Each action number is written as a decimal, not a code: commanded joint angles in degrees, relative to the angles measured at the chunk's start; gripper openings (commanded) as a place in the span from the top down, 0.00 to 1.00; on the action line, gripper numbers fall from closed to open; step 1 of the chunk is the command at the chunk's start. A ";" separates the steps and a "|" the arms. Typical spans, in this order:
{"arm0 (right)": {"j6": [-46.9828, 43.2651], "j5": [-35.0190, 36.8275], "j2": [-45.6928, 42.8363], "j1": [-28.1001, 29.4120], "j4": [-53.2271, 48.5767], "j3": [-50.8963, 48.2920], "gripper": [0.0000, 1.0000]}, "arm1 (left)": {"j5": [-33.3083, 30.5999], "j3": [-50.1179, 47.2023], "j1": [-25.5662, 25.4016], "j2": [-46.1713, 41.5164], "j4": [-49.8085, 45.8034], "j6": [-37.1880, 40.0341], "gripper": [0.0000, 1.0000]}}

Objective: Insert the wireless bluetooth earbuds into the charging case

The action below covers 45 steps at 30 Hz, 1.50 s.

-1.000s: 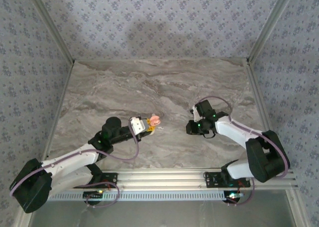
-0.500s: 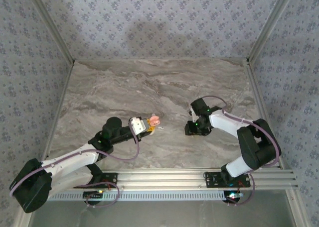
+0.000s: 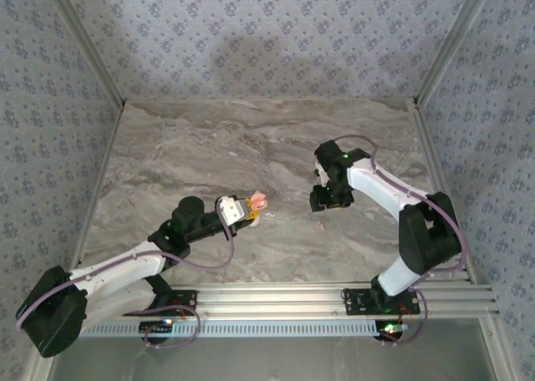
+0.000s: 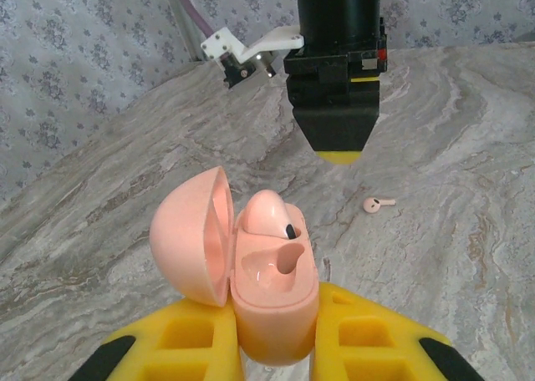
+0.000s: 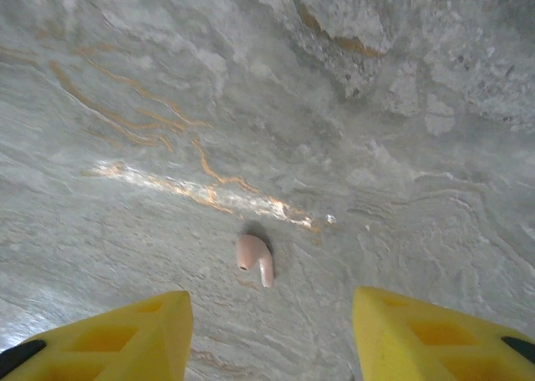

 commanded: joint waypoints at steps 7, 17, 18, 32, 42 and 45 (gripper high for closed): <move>-4.09 0.83 10.06 3.40 -8.25 6.20 0.47 | -1.16 0.86 -0.26 -0.87 -0.22 0.94 1.00; -4.79 1.90 15.85 4.93 -8.49 7.24 0.52 | -1.50 0.98 -0.22 -0.61 -0.25 0.76 1.00; -4.75 2.04 16.01 4.94 -8.51 7.23 0.52 | -1.57 1.03 -0.29 -0.49 -0.23 0.76 1.00; -4.80 1.06 18.39 5.50 -8.16 6.83 0.60 | -1.67 1.21 -0.29 -0.05 -0.23 0.50 1.00; -4.54 2.13 19.04 5.76 -6.65 6.14 0.67 | -1.78 1.41 -0.25 -0.04 -0.49 0.61 1.00; -4.36 2.85 18.90 5.74 -6.32 5.94 0.69 | -1.91 1.47 -0.26 0.13 -0.49 0.59 1.00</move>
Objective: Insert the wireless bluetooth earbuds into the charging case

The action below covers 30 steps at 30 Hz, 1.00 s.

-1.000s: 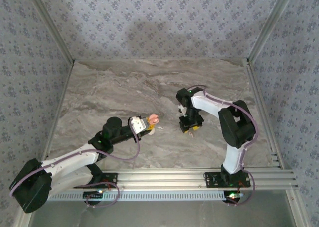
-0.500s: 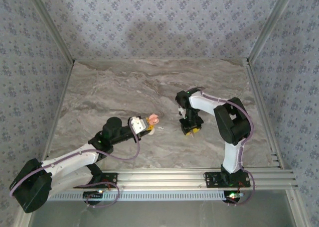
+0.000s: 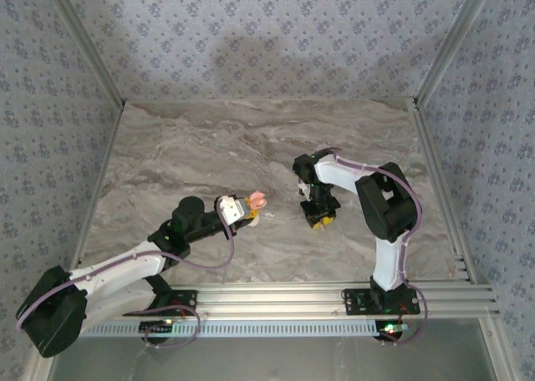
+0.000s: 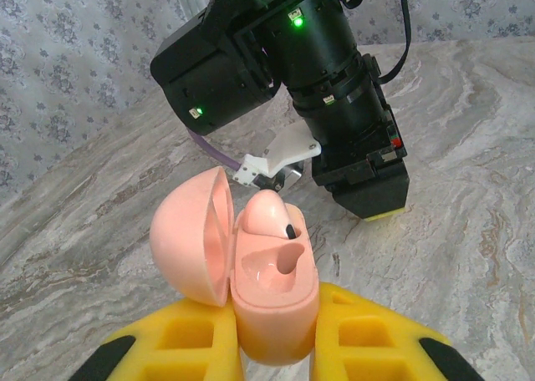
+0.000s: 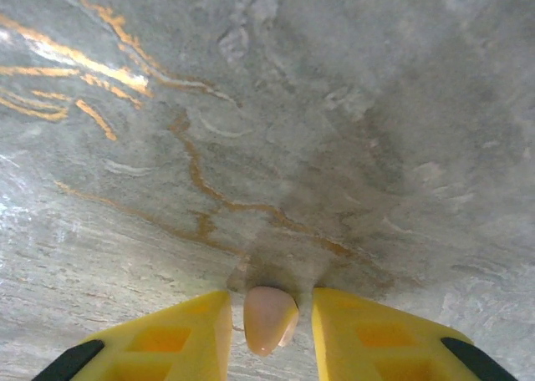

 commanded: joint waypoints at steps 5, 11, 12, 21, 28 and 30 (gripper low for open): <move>0.32 0.76 -0.01 0.37 1.25 -0.88 0.73 | -0.54 1.73 -0.29 0.74 -0.16 0.39 1.00; 1.21 1.14 -3.14 0.24 3.54 -2.74 0.75 | -0.45 1.91 -0.30 2.07 0.92 -0.09 1.00; 1.42 1.20 -3.94 0.29 4.19 -2.75 0.75 | -0.52 1.91 -0.27 2.26 1.16 -0.18 1.00; 4.17 -1.38 -16.71 -0.61 15.45 -10.97 0.76 | -0.29 2.09 -0.28 6.01 4.85 -1.56 1.00; 5.24 -6.06 -26.39 -3.70 21.03 -15.47 0.73 | -0.24 2.34 -0.27 9.82 8.40 -2.91 1.00; 4.60 -3.97 -25.62 -3.73 17.51 -14.14 0.71 | -0.13 2.67 -0.27 10.40 8.47 -2.95 1.00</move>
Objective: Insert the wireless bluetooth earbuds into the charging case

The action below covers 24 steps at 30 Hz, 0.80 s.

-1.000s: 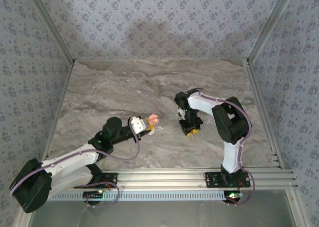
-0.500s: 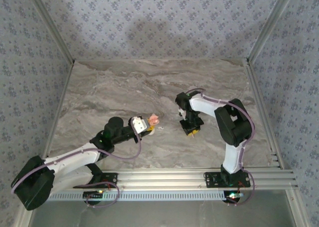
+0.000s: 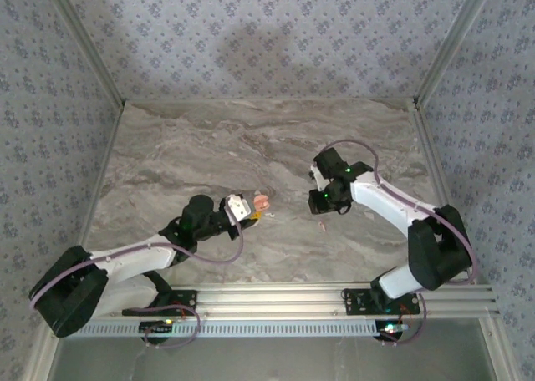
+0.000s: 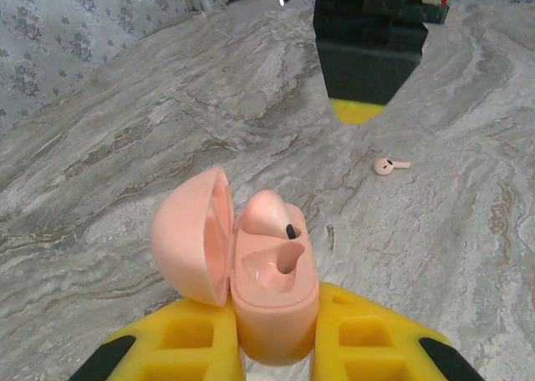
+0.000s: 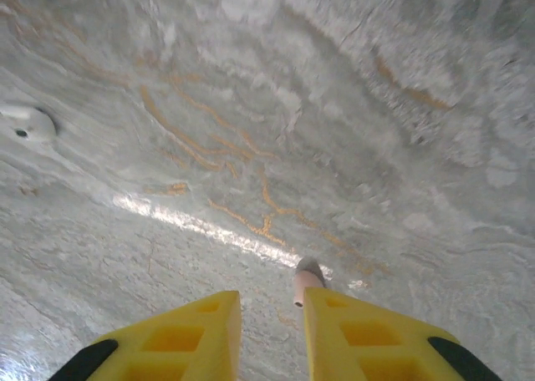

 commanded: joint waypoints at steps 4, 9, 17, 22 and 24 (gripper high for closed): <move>-0.84 3.46 4.05 0.30 -8.59 3.26 0.66 | 0.17 2.93 -0.30 1.16 3.32 -1.11 1.00; -1.31 4.40 9.04 1.77 -12.39 5.13 0.65 | 0.11 2.93 -0.23 1.16 3.01 -1.11 1.00; -2.64 6.50 16.48 3.12 -14.96 8.92 0.64 | -0.46 2.92 -0.29 0.20 1.82 -0.68 1.00; -3.13 6.58 19.02 3.32 -15.08 9.87 0.67 | -0.52 2.84 -0.29 -0.06 1.64 -0.59 1.00; -3.30 6.25 19.85 3.39 -14.87 10.03 0.67 | -0.52 2.83 -0.25 0.00 1.64 -0.59 1.00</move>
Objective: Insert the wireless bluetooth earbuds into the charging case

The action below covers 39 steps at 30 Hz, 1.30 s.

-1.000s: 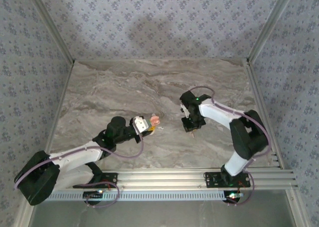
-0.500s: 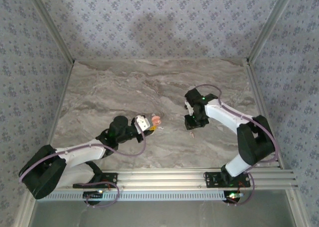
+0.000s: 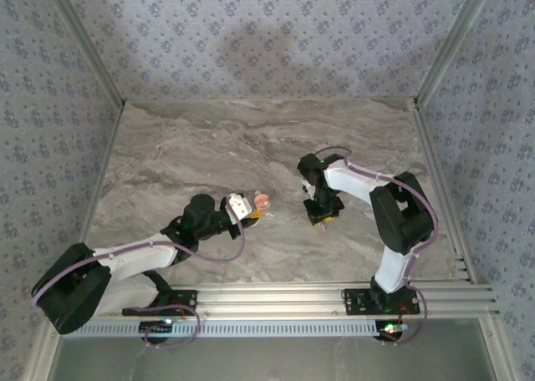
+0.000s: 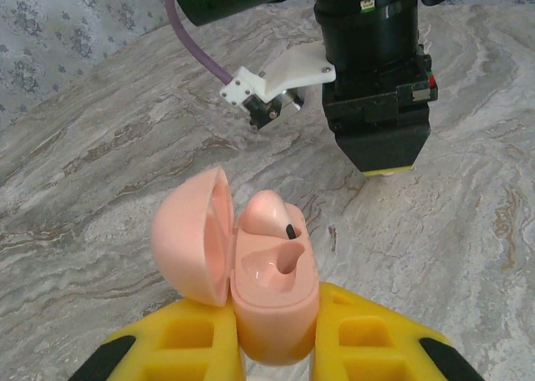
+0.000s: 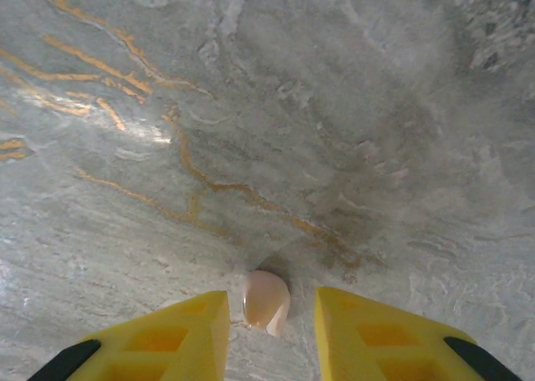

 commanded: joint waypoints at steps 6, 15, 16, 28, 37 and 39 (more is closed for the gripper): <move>-1.03 0.88 3.38 0.56 -2.43 1.89 0.69 | -0.53 2.46 -0.28 -1.41 0.72 0.00 1.00; -0.97 0.18 4.71 0.66 -0.98 1.54 0.78 | -0.81 2.38 -0.29 -1.86 0.19 0.16 1.00; -0.97 0.19 4.80 0.66 -1.14 1.56 0.79 | -0.94 2.37 -0.31 -1.88 0.09 0.16 1.00; 0.79 1.20 -6.41 0.73 3.23 -2.35 0.81 | -1.35 1.87 -0.28 -0.89 1.90 -0.83 1.00; 1.05 -5.62 -28.04 0.29 24.53 -11.09 0.82 | 0.05 1.71 -0.25 2.82 7.98 -3.94 1.00; 0.79 -9.64 -31.84 0.20 29.65 -12.86 0.82 | 0.26 1.85 -0.29 3.45 9.17 -4.54 1.00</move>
